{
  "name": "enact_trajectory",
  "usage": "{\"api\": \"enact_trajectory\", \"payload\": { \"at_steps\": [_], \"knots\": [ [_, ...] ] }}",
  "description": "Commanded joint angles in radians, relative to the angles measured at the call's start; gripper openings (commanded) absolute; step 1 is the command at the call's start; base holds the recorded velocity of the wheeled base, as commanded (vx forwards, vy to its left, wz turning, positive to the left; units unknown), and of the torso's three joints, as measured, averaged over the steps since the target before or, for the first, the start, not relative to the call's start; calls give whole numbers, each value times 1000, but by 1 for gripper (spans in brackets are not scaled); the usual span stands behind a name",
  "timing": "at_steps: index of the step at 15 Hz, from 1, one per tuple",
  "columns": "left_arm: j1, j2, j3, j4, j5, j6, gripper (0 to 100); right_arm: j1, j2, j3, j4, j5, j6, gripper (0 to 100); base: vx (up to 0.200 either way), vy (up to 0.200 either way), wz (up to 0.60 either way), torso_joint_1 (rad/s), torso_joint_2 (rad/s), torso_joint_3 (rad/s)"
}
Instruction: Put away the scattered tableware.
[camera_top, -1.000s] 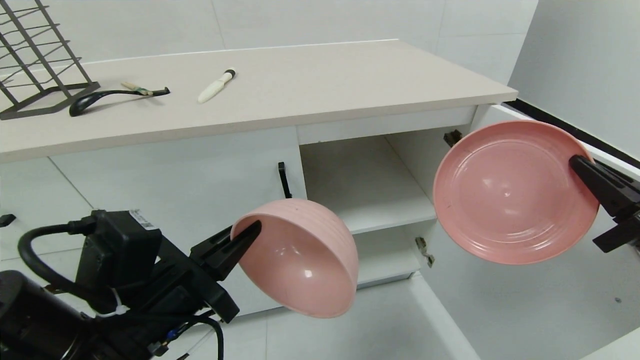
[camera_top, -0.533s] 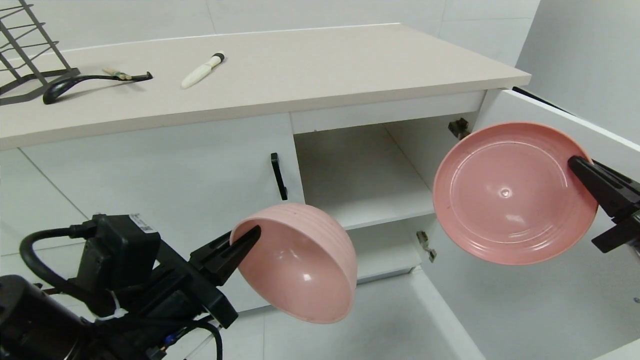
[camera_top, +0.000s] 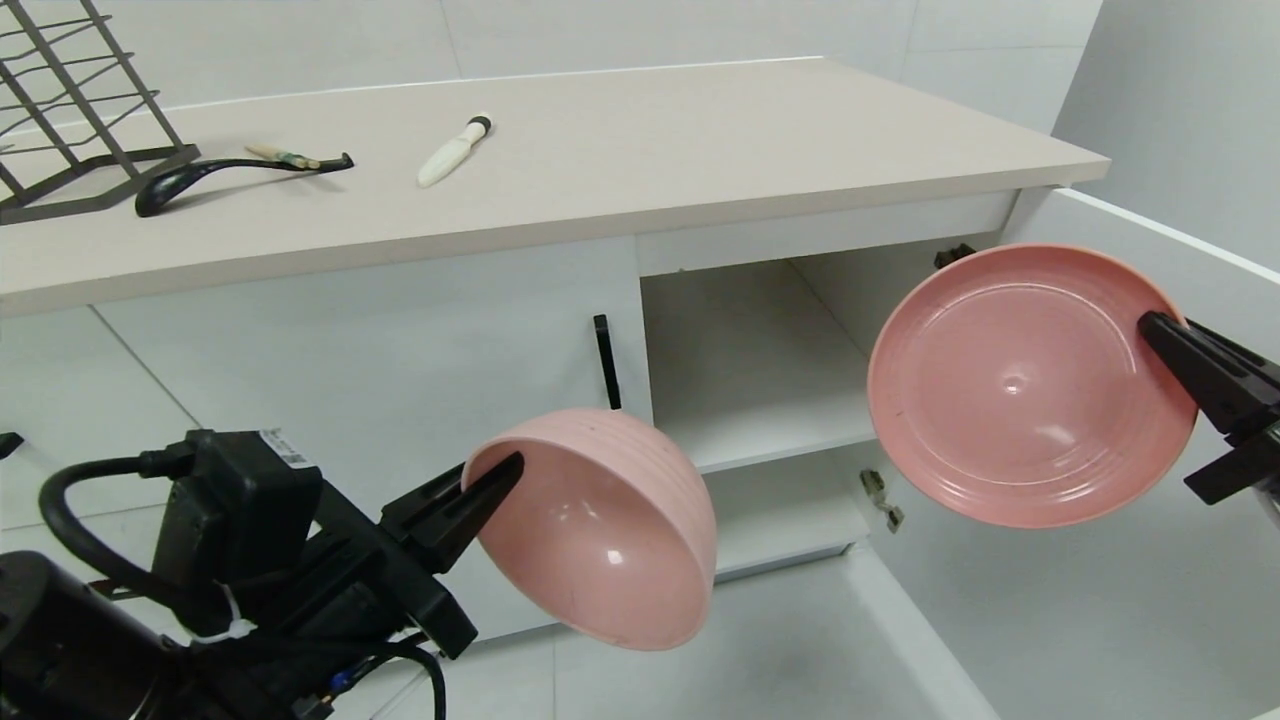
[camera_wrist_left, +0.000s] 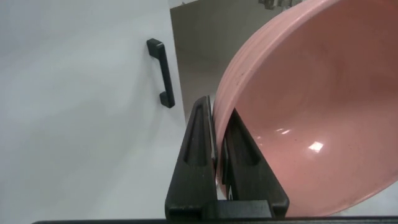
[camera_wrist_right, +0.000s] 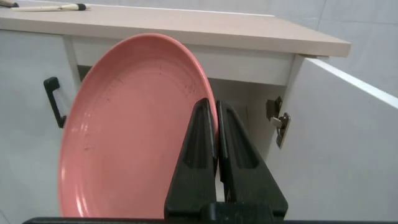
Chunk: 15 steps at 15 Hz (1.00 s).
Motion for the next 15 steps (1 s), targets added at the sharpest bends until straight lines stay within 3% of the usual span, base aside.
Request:
{"api": "enact_trajectory", "payload": {
  "at_steps": [1,12,15],
  "knots": [
    [1,-1,-1,-1,1,0,0,1,1,1,-2,1,0,0,0,0,0,0,0,0],
    [1,-41,10,-1,1,0,0,1,6,7,-2,1,-3,0,0,0,0,0,0,0],
    [2,-51,33,-1,1,0,0,-1,12,10,-2,1,-3,0,200,0,0,-1,2,2]
  ]
}}
